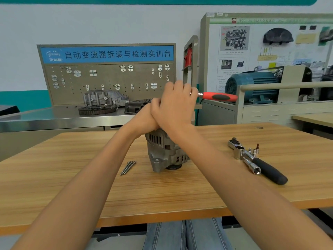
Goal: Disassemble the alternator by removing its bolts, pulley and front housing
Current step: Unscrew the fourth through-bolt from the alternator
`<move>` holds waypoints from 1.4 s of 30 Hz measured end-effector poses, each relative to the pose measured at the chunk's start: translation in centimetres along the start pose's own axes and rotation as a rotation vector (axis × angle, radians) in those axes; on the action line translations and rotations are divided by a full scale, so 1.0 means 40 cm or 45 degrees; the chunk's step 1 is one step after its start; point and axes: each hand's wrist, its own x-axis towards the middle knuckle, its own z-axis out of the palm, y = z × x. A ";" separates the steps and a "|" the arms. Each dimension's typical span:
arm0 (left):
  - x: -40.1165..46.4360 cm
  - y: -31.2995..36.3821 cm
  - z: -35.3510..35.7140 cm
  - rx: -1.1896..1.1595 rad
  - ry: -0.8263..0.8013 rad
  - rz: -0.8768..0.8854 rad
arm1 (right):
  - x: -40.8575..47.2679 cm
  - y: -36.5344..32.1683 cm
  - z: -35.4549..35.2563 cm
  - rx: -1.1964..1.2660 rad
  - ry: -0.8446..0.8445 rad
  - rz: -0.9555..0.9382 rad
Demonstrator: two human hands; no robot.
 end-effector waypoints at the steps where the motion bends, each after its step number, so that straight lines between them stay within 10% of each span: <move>1: -0.001 0.000 0.001 -0.019 0.004 0.025 | 0.003 -0.002 -0.001 0.043 0.005 -0.001; 17: -0.012 0.015 -0.008 -0.092 -0.179 -0.016 | 0.090 0.053 -0.011 2.342 -0.528 0.604; 21: -0.016 0.007 -0.008 -0.156 -0.139 0.014 | 0.080 0.035 -0.013 2.063 -0.418 0.566; 27: 0.000 -0.001 0.007 -0.001 0.103 -0.076 | 0.003 0.009 -0.007 -0.007 -0.046 -0.044; 42: -0.016 0.013 0.000 -0.164 -0.158 -0.017 | 0.097 0.071 -0.008 2.009 -0.651 0.421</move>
